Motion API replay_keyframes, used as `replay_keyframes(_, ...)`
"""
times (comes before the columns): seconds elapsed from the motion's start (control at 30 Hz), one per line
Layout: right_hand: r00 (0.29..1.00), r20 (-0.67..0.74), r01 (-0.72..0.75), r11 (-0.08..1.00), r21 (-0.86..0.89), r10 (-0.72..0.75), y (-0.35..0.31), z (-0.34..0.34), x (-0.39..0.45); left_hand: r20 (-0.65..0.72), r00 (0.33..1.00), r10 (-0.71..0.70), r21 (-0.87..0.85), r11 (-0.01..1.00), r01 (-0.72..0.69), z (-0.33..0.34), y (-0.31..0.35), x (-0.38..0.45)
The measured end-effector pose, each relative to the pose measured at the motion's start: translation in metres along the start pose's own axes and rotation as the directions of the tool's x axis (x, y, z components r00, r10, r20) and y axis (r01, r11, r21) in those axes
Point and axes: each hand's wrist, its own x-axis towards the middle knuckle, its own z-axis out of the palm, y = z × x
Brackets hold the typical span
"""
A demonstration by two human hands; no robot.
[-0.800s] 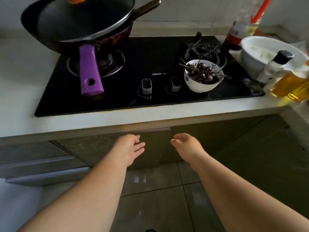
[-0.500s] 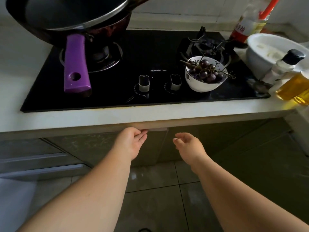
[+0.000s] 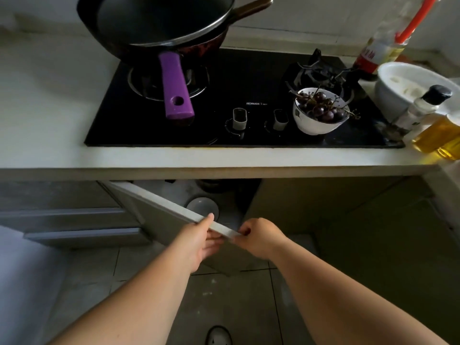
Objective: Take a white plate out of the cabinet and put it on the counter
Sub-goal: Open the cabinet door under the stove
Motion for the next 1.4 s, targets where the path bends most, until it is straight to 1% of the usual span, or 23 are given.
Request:
replay_keyframes(0.07, 0.997, 0.078, 0.020, 0.995, -0.096, -0.012, -0.014, 0.008, -0.014, -0.018, 1.000, -0.008, 0.075, 0.997, 0.009, -0.015, -0.011, -0.011)
replay_keyframes(0.17, 0.981, 0.191, 0.006, 0.992, -0.128, 0.019, -0.033, 0.031, -0.035, -0.008, 1.000, -0.008, 0.202, 0.979, 0.009, -0.044, -0.023, -0.031)
replay_keyframes(0.3, 0.930, 0.367, -0.036, 0.999, -0.012, 0.038, -0.065, 0.072, -0.059, 0.024, 1.000, -0.004, 0.347, 0.938, -0.005, -0.091, -0.037, -0.061)
replay_keyframes(0.33, 0.916, 0.400, -0.025, 1.000, -0.013, 0.028, -0.075, 0.082, -0.064, 0.025, 1.000, 0.000, 0.378, 0.926, -0.009, -0.104, -0.040, -0.069)
replay_keyframes(0.4, 0.905, 0.425, 0.038, 0.997, -0.066, -0.006, -0.100, 0.107, -0.074, 0.007, 1.000, 0.009, 0.441, 0.898, -0.012, -0.133, -0.043, -0.085)
replay_keyframes(0.53, 0.927, 0.362, 0.186, 0.956, -0.226, -0.095, -0.144, 0.143, -0.085, -0.062, 0.998, 0.006, 0.575, 0.817, 0.031, -0.190, -0.040, -0.106)
replay_keyframes(0.63, 0.938, 0.320, 0.209, 0.956, -0.206, -0.136, -0.162, 0.152, -0.088, -0.152, 0.988, 0.032, 0.746, 0.659, 0.093, -0.230, -0.032, -0.116)
replay_keyframes(0.7, 0.940, 0.304, 0.217, 0.957, -0.191, -0.152, -0.169, 0.157, -0.089, -0.205, 0.977, 0.066, 0.817, 0.561, 0.134, -0.252, -0.026, -0.122)
replay_keyframes(0.8, 0.947, 0.286, 0.207, 0.960, -0.190, -0.148, -0.172, 0.161, -0.090, -0.269, 0.951, 0.154, 0.914, 0.351, 0.202, -0.270, -0.017, -0.130)
replay_keyframes(0.9, 0.951, 0.273, 0.200, 0.963, -0.178, -0.147, -0.172, 0.161, -0.088, -0.235, 0.943, 0.238, 0.969, 0.128, 0.209, -0.279, -0.011, -0.134)
replay_keyframes(0.93, 0.951, 0.270, 0.202, 0.963, -0.177, -0.150, -0.171, 0.161, -0.085, -0.226, 0.943, 0.244, 0.974, 0.083, 0.212, -0.280, -0.010, -0.135)
replay_keyframes(0.97, 0.952, 0.266, 0.204, 0.963, -0.178, -0.152, -0.171, 0.159, -0.083, -0.234, 0.942, 0.239, 0.972, 0.067, 0.225, -0.279, -0.009, -0.135)
replay_keyframes(1.0, 0.953, 0.263, 0.206, 0.962, -0.182, -0.154, -0.170, 0.158, -0.080, -0.258, 0.938, 0.230, 0.966, 0.080, 0.246, -0.278, -0.010, -0.135)
replay_keyframes(1.07, 0.950, 0.264, 0.219, 0.956, -0.193, -0.165, -0.166, 0.152, -0.074, -0.325, 0.910, 0.258, 0.939, 0.200, 0.278, -0.272, -0.013, -0.131)
replay_keyframes(1.1, 0.949, 0.265, 0.224, 0.956, -0.187, -0.170, -0.163, 0.148, -0.072, -0.347, 0.886, 0.307, 0.926, 0.261, 0.272, -0.267, -0.014, -0.130)
replay_keyframes(1.13, 0.947, 0.269, 0.228, 0.958, -0.176, -0.176, -0.159, 0.142, -0.067, -0.353, 0.853, 0.384, 0.923, 0.295, 0.249, -0.259, -0.015, -0.129)
replay_keyframes(1.17, 0.947, 0.271, 0.225, 0.961, -0.164, -0.175, -0.154, 0.138, -0.063, -0.330, 0.815, 0.475, 0.930, 0.309, 0.197, -0.252, -0.016, -0.128)
replay_keyframes(1.23, 0.948, 0.271, 0.213, 0.964, -0.157, -0.165, -0.142, 0.127, -0.051, -0.222, 0.728, 0.649, 0.951, 0.309, 0.015, -0.231, -0.015, -0.124)
replay_keyframes(1.27, 0.951, 0.265, 0.205, 0.966, -0.157, -0.159, -0.135, 0.123, -0.045, -0.177, 0.694, 0.698, 0.948, 0.309, -0.070, -0.221, -0.014, -0.121)
replay_keyframes(1.3, 0.952, 0.258, 0.208, 0.965, -0.160, -0.163, -0.126, 0.117, -0.036, -0.155, 0.686, 0.711, 0.939, 0.321, -0.122, -0.208, -0.014, -0.115)
replay_keyframes(1.33, 0.953, 0.254, 0.209, 0.965, -0.161, -0.164, -0.119, 0.111, -0.029, -0.148, 0.701, 0.697, 0.926, 0.347, -0.150, -0.197, -0.014, -0.108)
replay_keyframes(1.37, 0.954, 0.253, 0.203, 0.968, -0.150, -0.161, -0.111, 0.105, -0.022, -0.156, 0.734, 0.661, 0.901, 0.400, -0.168, -0.187, -0.015, -0.100)
replay_keyframes(1.4, 0.956, 0.251, 0.191, 0.973, -0.130, -0.155, -0.103, 0.100, -0.014, -0.172, 0.774, 0.609, 0.861, 0.475, -0.183, -0.178, -0.018, -0.090)
